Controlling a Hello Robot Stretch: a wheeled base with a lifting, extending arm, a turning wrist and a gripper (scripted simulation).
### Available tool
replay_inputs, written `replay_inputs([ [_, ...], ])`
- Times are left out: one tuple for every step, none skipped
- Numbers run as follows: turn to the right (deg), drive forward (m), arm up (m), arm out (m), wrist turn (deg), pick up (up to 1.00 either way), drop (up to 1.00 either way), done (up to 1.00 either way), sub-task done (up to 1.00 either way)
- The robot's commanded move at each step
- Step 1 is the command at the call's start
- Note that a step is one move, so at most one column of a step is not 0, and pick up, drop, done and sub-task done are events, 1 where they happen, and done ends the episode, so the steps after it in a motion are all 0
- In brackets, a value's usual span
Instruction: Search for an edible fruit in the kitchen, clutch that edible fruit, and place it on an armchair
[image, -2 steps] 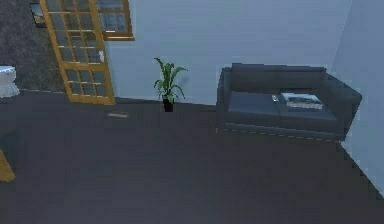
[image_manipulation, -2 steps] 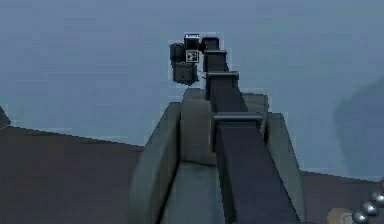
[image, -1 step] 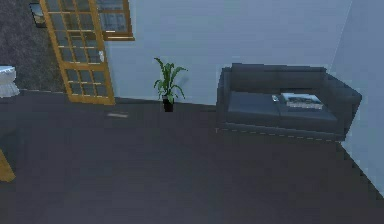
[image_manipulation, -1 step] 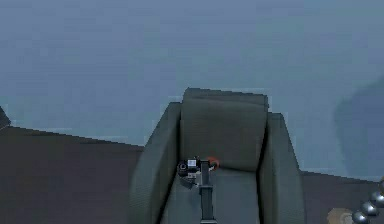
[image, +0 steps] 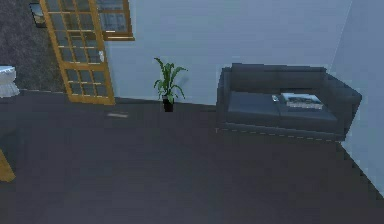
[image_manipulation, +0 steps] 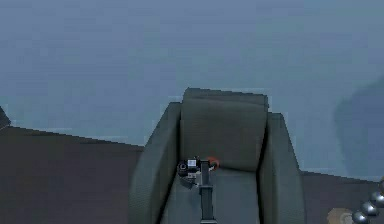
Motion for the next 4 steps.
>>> replay_inputs([
  [0.0,0.0,0.0,0.0,0.0,0.0,1.0,0.0,0.0],
  [0.0,0.0,0.1,0.0,0.0,0.0,0.0,0.0,0.0],
  [0.0,0.0,0.0,-0.08,0.0,0.0,0.0,0.0,0.0],
  [0.0,0.0,0.0,0.0,0.0,0.0,0.0,1.0,0.0],
])
